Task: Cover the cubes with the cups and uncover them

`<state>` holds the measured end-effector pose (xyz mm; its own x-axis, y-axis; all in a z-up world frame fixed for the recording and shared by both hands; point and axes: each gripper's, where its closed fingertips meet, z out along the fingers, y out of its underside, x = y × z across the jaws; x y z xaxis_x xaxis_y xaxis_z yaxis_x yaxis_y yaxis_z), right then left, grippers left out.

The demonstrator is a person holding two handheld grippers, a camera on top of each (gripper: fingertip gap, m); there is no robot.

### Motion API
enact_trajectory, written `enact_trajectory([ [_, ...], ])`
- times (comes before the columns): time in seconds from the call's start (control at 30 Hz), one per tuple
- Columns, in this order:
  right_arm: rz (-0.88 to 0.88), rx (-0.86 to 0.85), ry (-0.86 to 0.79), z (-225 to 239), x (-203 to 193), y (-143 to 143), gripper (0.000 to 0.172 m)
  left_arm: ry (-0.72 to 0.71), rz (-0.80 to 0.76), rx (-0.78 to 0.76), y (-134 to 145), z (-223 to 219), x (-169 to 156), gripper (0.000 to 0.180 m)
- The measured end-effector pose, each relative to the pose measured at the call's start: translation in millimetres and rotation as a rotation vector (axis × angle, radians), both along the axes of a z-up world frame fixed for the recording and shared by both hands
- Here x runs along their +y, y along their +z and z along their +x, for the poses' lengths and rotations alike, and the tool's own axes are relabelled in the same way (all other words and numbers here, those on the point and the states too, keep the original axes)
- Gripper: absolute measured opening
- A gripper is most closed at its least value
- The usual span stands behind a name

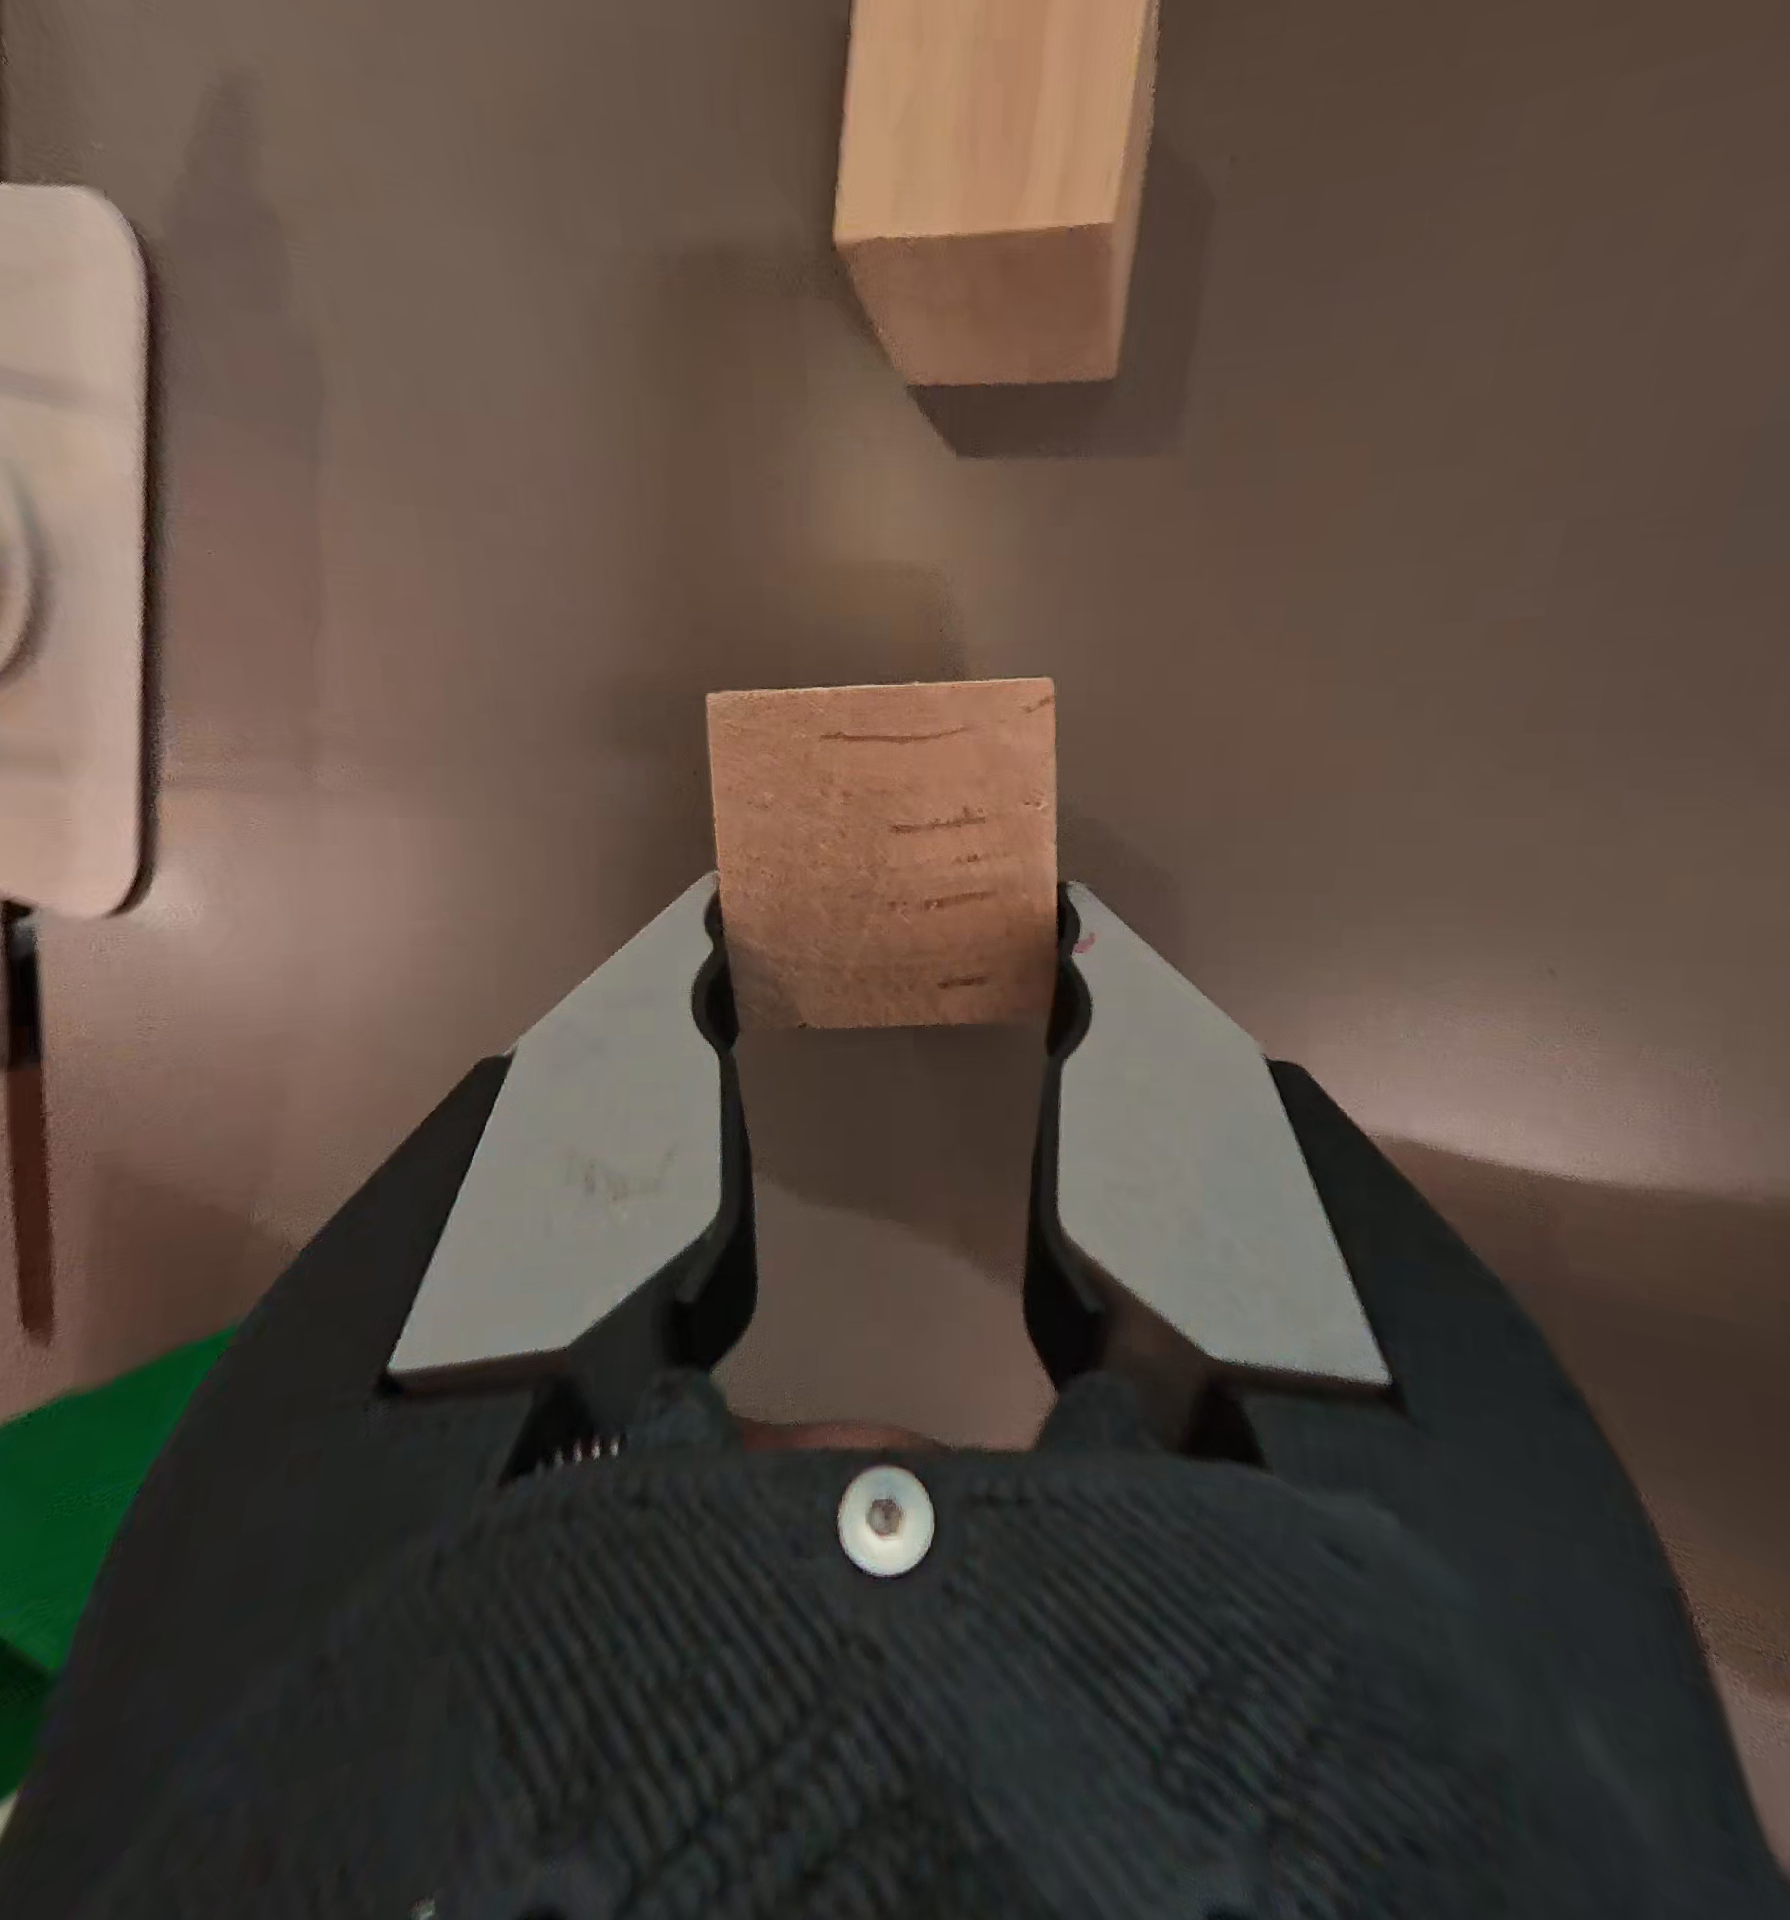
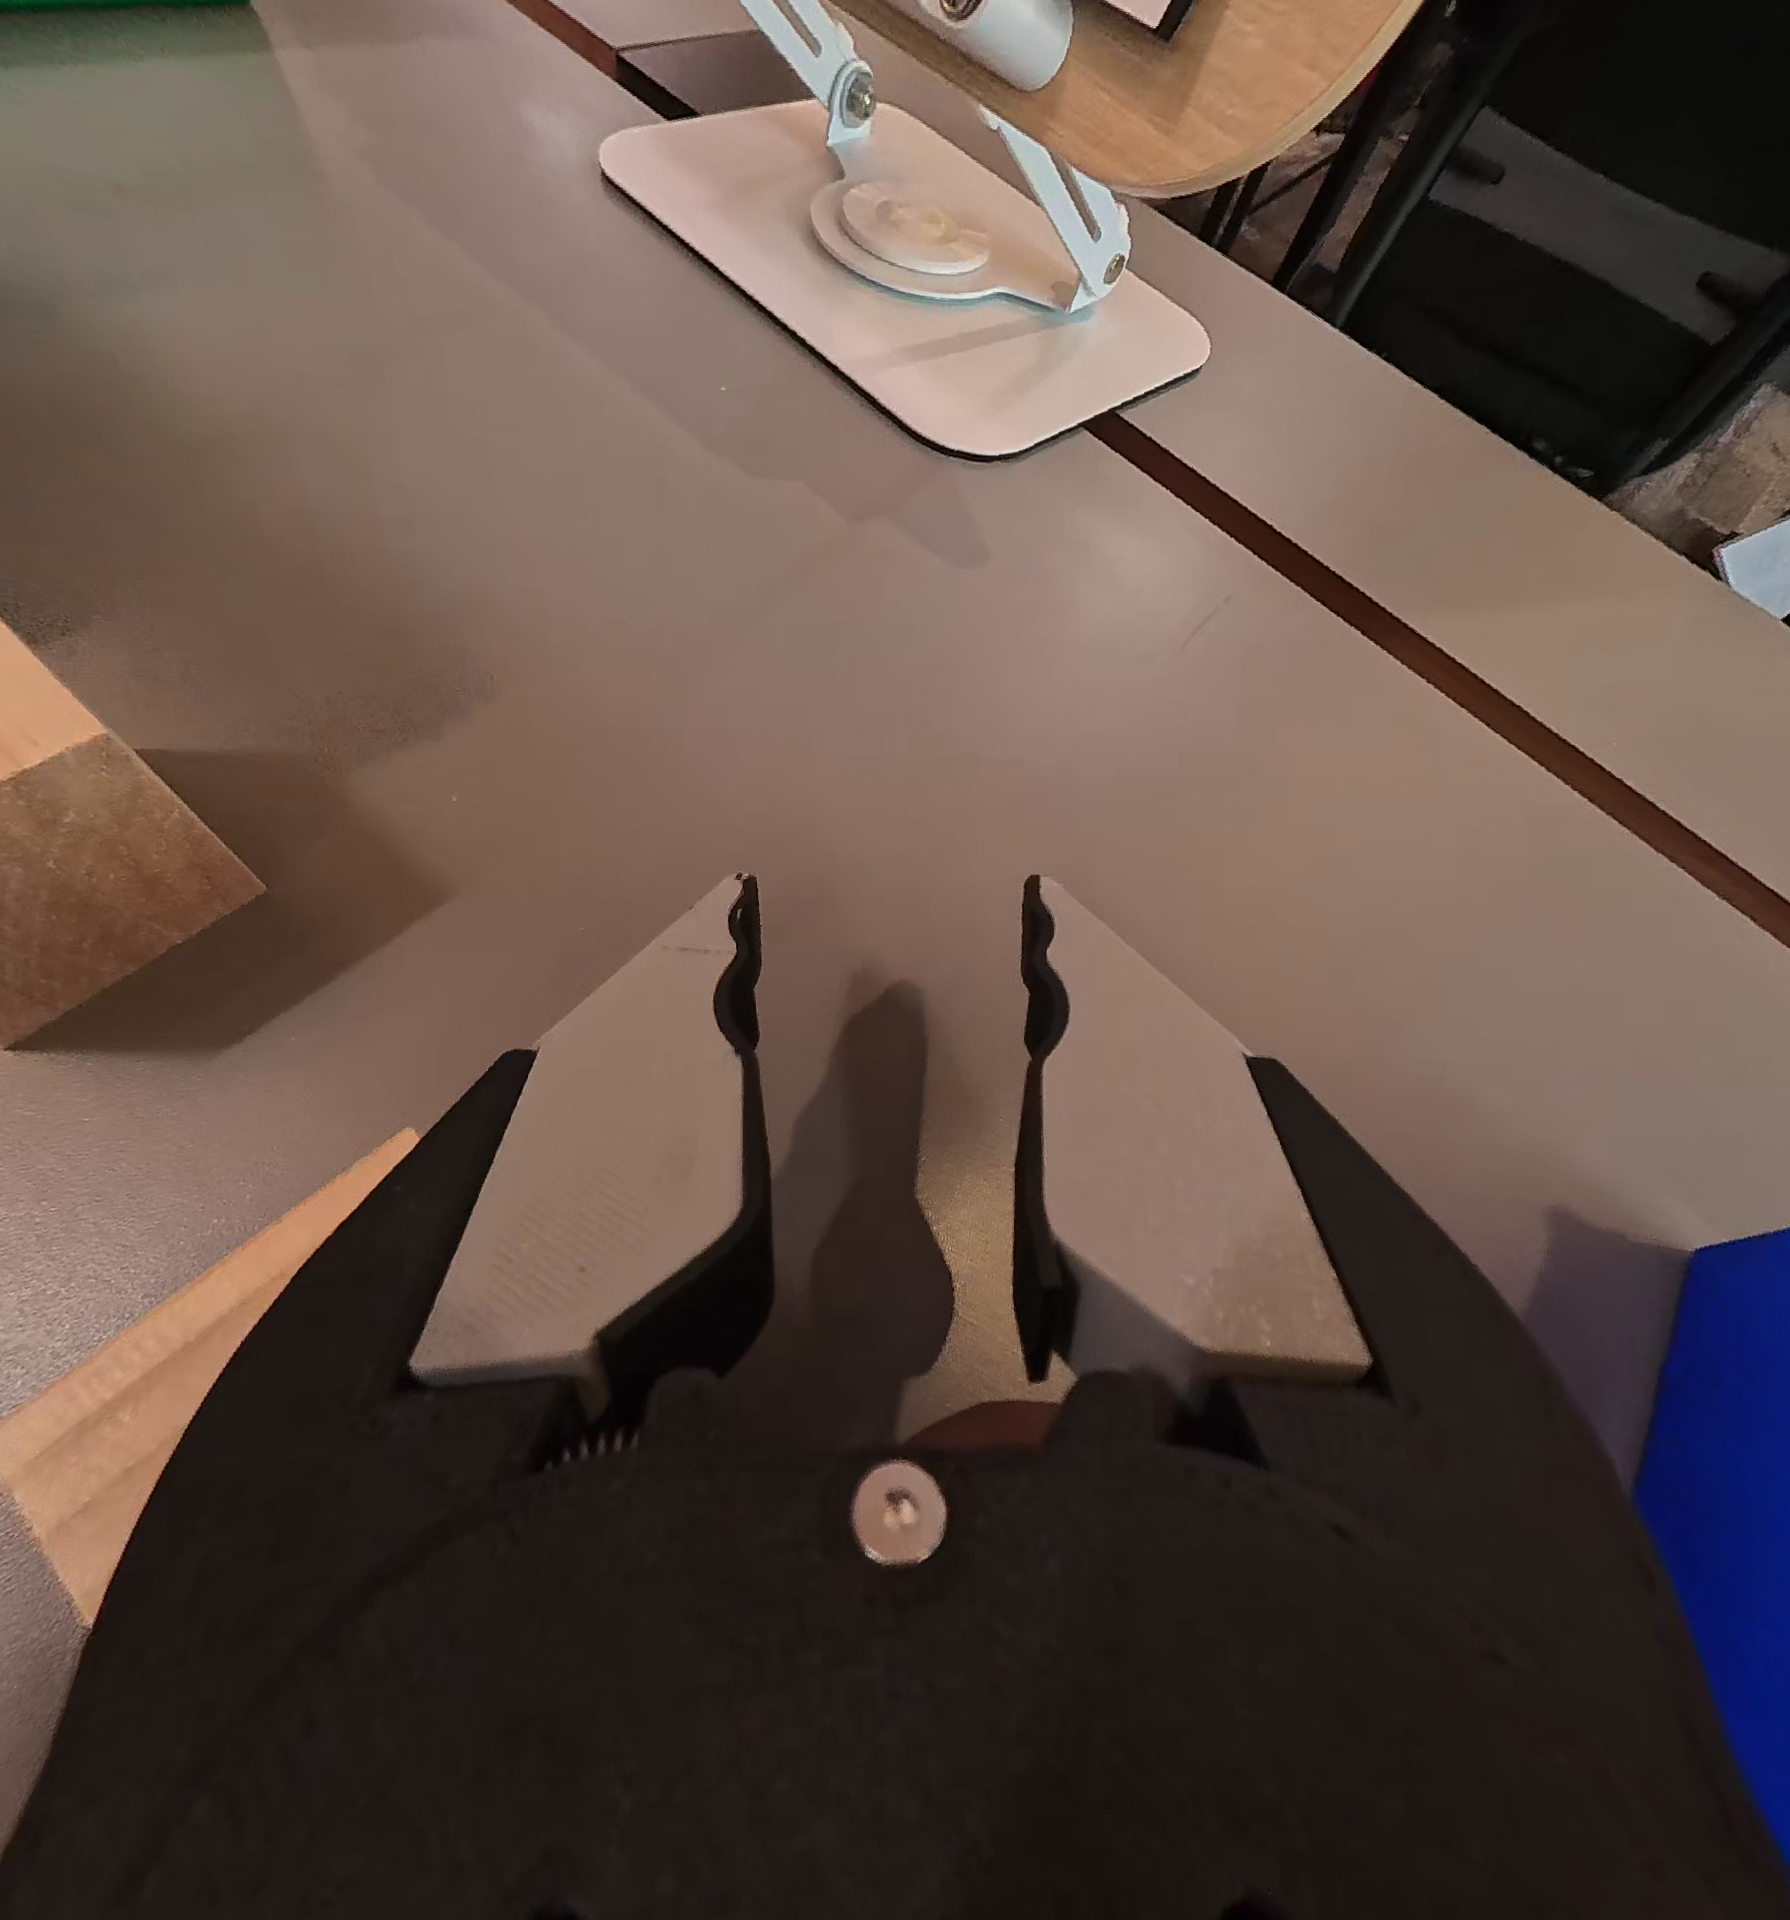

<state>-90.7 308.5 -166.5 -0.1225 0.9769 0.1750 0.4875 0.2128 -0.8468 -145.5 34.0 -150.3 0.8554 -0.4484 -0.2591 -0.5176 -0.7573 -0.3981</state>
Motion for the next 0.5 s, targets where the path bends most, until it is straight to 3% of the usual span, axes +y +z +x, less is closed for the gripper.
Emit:
enact_trajectory([
  [0.1, 0.004, 0.011, -0.002, 0.6, 1.1, 3.9, 0.047, -0.060, -0.069, -0.021, -38.8, 20.8, 20.5, 0.060],
  [0.2, 0.010, 0.023, -0.004, -0.1, 1.8, 6.7, 0.047, -0.085, -0.018, -0.037, -38.3, 30.1, 32.0, 0.059],
  [0.37, 0.000, 0.008, 0.020, -2.1, -2.1, 3.8, 0.048, -0.106, -0.095, -0.001, -41.4, 17.3, 16.5, 0.060],
  [0.5, 0.003, 0.020, 0.136, 5.9, -19.1, 17.1, 0.049, -0.094, -0.138, 0.013, -47.7, 4.2, 4.3, 0.061],
])
